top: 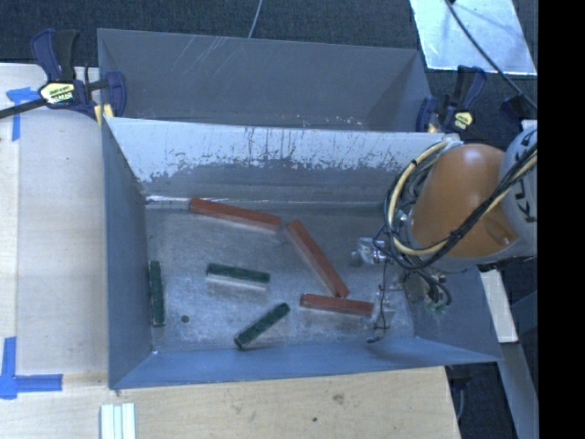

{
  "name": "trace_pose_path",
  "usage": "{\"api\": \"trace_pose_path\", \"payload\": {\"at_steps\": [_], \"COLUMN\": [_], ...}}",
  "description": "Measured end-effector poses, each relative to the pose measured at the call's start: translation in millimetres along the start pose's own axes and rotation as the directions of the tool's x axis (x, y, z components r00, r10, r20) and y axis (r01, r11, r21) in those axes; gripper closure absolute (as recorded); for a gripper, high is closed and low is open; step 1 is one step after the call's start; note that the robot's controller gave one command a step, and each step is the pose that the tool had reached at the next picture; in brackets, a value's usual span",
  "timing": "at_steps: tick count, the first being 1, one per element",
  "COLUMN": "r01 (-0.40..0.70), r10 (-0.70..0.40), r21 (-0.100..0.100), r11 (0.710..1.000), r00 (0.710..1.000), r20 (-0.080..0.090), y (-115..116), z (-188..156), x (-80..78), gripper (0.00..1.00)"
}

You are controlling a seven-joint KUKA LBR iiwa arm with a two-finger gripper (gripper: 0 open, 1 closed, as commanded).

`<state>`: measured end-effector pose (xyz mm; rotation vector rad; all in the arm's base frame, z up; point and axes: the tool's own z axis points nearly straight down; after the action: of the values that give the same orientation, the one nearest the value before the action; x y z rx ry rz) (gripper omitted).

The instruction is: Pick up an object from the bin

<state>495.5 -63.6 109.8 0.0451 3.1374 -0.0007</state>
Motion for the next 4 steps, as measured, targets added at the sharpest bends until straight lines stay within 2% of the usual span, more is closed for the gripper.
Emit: {"api": "trace_pose_path", "payload": {"at_steps": [1,2,4], "r01": [0.106,-0.132,-0.132], "r10": [-0.106,0.132,0.132], "r21": [0.0,0.0,0.0], "r11": [0.994,0.991,0.991], "r00": [0.994,0.991,0.991], "r20": [-0.002,-0.001,0.0], "y": [3.5,12.8,12.8], "z": [39.1,39.0,37.6], "x": [6.4,8.9,9.0], "gripper": [0.0,1.0,1.0]}}
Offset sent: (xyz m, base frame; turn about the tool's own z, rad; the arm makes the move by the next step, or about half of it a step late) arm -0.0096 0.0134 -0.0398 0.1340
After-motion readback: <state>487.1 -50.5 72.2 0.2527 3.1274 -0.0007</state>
